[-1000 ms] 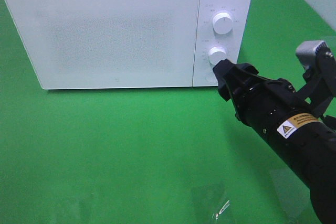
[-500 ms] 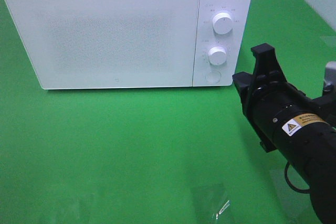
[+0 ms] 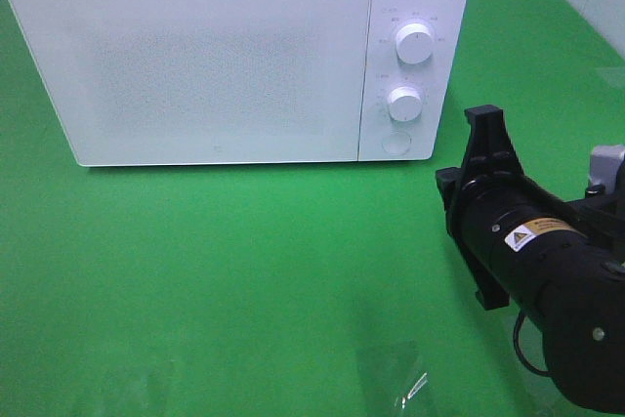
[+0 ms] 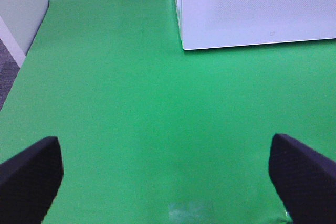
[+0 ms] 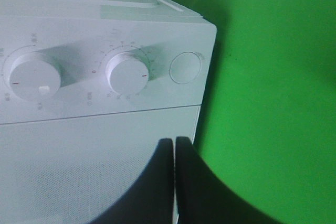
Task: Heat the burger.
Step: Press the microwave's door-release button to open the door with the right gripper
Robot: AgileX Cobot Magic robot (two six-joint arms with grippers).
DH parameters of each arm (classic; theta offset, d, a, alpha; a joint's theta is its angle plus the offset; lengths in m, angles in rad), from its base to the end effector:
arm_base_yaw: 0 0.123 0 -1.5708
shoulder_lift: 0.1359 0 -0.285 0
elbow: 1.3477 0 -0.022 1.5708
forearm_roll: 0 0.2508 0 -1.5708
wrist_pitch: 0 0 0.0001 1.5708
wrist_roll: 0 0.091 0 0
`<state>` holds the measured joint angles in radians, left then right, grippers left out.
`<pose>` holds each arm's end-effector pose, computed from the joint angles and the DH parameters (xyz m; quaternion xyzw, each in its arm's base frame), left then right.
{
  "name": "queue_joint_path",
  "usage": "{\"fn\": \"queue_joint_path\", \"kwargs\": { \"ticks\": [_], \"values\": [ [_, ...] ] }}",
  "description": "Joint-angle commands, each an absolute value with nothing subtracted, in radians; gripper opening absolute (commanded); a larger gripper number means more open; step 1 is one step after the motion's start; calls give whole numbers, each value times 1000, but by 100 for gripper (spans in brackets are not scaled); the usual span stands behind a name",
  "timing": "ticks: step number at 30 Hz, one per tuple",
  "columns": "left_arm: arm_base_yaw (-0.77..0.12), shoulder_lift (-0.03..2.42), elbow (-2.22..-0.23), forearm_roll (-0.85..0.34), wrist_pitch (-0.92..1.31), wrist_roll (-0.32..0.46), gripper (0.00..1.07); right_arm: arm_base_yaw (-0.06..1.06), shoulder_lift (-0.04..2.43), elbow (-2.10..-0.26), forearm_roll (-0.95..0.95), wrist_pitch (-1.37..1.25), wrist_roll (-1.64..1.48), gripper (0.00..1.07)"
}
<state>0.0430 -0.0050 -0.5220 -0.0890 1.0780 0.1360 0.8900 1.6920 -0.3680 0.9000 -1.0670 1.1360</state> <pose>-0.0088 -0.0075 0.2822 0.0422 0.8488 0.0027 0.5270 0.1974 0.1446 0.1435 0.4875 0.6334 0.4099 0.4395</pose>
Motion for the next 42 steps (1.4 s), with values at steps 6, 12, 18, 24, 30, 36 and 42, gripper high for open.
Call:
{"fn": "queue_joint_path", "kwargs": {
  "ticks": [6, 12, 18, 24, 30, 36, 42],
  "values": [
    [38, -23, -518, -87, 1071, 136, 100, 879, 1759, -448, 912, -1054, 1227, 0],
    [38, -23, -518, -87, 1071, 136, 100, 856, 1819, -521, 938, -1039, 1225, 0],
    [38, -23, -518, -87, 1071, 136, 100, 775, 1861, -579, 890, -979, 1219, 0],
    [38, -23, -518, -87, 1071, 136, 100, 708, 1906, -627, 835, -923, 1219, 0],
    [38, -23, -518, -87, 1071, 136, 100, 647, 1956, -693, 784, -882, 1206, 0],
    [38, -23, -518, -87, 1071, 136, 100, 615, 1993, -746, 760, -852, 1206, 0],
    [38, -23, -518, -87, 1071, 136, 100, 587, 2033, -804, 726, -809, 1206, 0]
  ]
}}
